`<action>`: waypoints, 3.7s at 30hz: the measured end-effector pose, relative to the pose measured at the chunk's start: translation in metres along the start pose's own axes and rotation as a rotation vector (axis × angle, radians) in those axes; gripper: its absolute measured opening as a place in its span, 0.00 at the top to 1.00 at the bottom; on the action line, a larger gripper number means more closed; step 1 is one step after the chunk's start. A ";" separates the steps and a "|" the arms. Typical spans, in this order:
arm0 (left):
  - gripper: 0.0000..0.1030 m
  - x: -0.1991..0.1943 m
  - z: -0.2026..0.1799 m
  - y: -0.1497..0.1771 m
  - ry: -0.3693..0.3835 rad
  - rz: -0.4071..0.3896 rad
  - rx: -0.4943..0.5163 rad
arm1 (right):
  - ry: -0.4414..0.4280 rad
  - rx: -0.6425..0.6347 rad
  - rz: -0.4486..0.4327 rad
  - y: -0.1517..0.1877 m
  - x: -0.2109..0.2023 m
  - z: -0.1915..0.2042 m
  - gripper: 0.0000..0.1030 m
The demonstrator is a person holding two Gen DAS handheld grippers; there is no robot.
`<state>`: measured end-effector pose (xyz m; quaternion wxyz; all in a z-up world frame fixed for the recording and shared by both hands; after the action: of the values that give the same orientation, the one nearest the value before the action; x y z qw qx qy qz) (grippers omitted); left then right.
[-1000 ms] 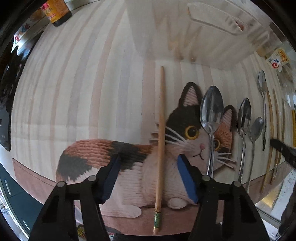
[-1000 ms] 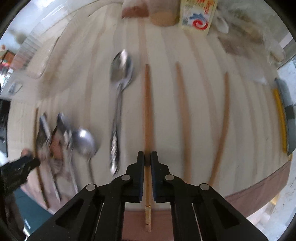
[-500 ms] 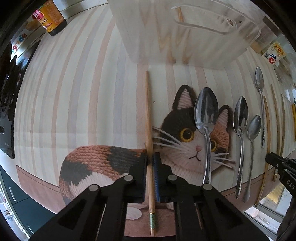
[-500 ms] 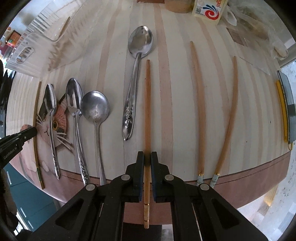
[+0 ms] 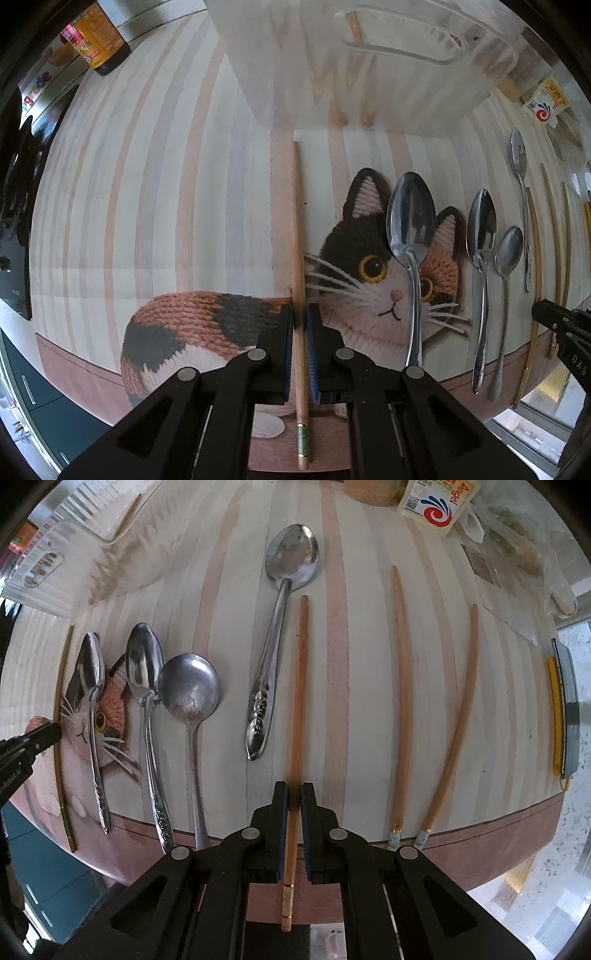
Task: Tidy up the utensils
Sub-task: 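Close the left tool on a wooden chopstick while the right tool grasps another chopstick, then lift both chopsticks and carry them over the clear basket, then lower the chopsticks into the basket and open both tools, then move both tools to the last chopsticks and close each on one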
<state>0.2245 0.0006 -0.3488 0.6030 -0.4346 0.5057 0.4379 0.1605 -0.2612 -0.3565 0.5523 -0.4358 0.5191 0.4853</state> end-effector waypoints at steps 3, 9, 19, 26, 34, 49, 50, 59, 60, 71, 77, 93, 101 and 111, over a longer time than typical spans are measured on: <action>0.96 -0.001 0.001 0.001 -0.016 -0.005 -0.007 | -0.054 0.058 -0.024 0.002 -0.001 -0.004 0.93; 0.96 -0.017 0.020 0.008 -0.054 -0.048 -0.035 | -0.102 0.094 -0.091 0.003 -0.019 -0.008 0.93; 0.96 -0.071 0.055 0.006 -0.091 -0.162 -0.103 | -0.167 0.084 -0.207 -0.007 -0.061 0.012 0.93; 0.96 -0.145 0.081 -0.014 -0.071 -0.297 -0.162 | -0.237 0.037 -0.344 -0.028 -0.131 0.026 0.93; 0.96 -0.222 0.088 -0.068 0.014 -0.435 -0.156 | -0.360 -0.044 -0.459 -0.095 -0.198 0.064 0.93; 0.96 -0.172 0.040 -0.204 0.265 -0.252 -0.160 | -0.434 -0.057 -0.419 -0.247 -0.181 0.123 0.93; 0.96 -0.164 0.037 -0.207 0.269 -0.235 -0.165 | -0.434 -0.046 -0.405 -0.252 -0.173 0.124 0.93; 0.96 -0.112 0.030 -0.217 0.243 -0.141 -0.177 | -0.435 0.014 -0.270 -0.264 -0.093 0.128 0.93; 0.96 -0.110 0.029 -0.217 0.241 -0.137 -0.176 | -0.437 0.019 -0.264 -0.264 -0.089 0.129 0.93; 0.94 -0.105 0.035 -0.209 0.221 -0.109 -0.189 | -0.457 0.041 -0.221 -0.263 -0.078 0.126 0.93; 0.83 -0.127 0.041 -0.199 0.117 -0.155 -0.178 | -0.447 0.056 -0.171 -0.255 -0.075 0.120 0.82; 0.00 -0.166 0.075 -0.163 -0.104 -0.353 -0.194 | -0.351 0.107 -0.380 -0.206 -0.160 0.047 0.64; 0.00 -0.190 0.000 -0.134 -0.128 -0.431 -0.036 | -0.202 0.261 -0.425 -0.125 -0.175 -0.053 0.64; 0.00 -0.122 -0.123 -0.092 -0.120 -0.265 0.194 | -0.108 0.429 -0.186 -0.040 -0.058 -0.139 0.64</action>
<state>0.2728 -0.1513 -0.2344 0.7236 -0.4103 0.4469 0.3291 0.1794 -0.4092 -0.3113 0.7014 -0.3277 0.5378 0.3336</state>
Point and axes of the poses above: each gripper's, at about its wrist camera, not at the fingertips, and x roughly the way its jaws point, z to its left, y to its underside, the point moved 4 cm from there along x, roughly the way its jaws point, and after that the axes turned 5 degrees about -y, right-handed, at the moved point
